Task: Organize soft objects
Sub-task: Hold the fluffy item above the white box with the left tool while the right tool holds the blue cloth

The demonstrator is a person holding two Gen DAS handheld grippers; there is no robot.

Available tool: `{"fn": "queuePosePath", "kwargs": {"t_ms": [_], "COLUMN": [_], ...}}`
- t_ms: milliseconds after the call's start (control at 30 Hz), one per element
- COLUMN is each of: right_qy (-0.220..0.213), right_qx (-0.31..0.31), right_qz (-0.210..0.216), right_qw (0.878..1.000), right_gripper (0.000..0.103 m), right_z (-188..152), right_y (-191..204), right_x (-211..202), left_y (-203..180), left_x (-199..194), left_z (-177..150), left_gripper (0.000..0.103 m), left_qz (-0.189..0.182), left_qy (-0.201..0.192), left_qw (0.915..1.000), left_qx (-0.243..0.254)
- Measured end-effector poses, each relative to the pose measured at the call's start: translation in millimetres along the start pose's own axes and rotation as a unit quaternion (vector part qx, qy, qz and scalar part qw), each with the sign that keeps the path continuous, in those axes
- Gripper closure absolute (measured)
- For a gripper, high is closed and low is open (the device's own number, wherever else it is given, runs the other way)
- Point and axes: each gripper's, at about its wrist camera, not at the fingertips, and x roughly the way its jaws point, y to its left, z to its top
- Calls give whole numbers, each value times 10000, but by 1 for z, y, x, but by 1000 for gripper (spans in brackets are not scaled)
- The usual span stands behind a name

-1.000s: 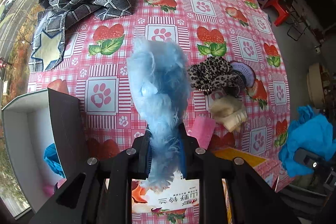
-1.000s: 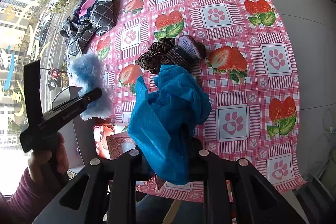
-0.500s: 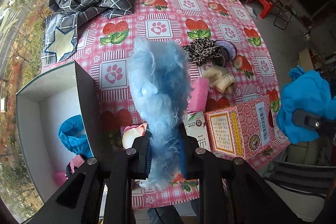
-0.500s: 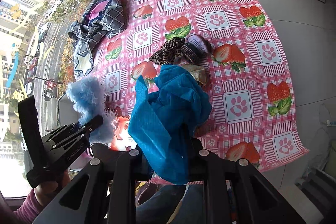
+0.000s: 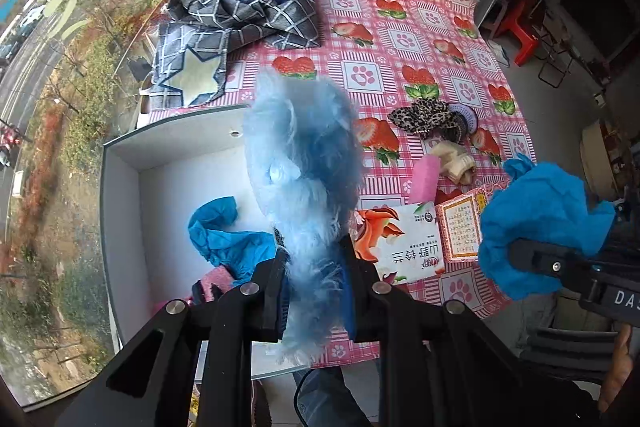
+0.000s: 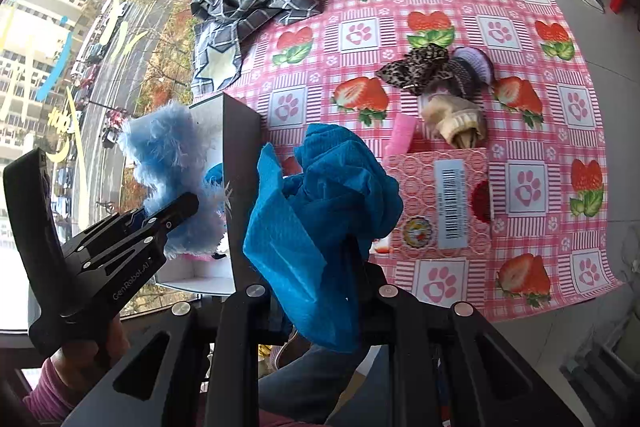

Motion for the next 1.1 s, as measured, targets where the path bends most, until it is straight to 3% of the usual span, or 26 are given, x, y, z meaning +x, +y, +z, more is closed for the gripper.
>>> {"fn": "queuePosePath", "kwargs": {"t_ms": [100, 300, 567, 1100], "right_qy": [69, 51, 179, 253], "right_qx": [-228, -741, -1232, -1176], "right_qz": [79, 187, 293, 449], "right_qw": [9997, 9971, 9918, 9917], "right_gripper": [81, 81, 81, 81], "right_z": [5, 11, 16, 20], "right_y": [21, 63, 105, 112], "right_x": [6, 6, 13, 20], "left_y": [18, 46, 64, 72], "left_x": [-6, -27, -37, -36], "left_z": [-6, -9, -15, -13], "left_gripper": [80, 80, 80, 80], "left_qz": [136, 234, 281, 268], "left_qy": [58, -186, -226, -196], "left_qw": [9998, 9983, 9972, 9970], "left_qx": [-159, -494, -652, -692]}}
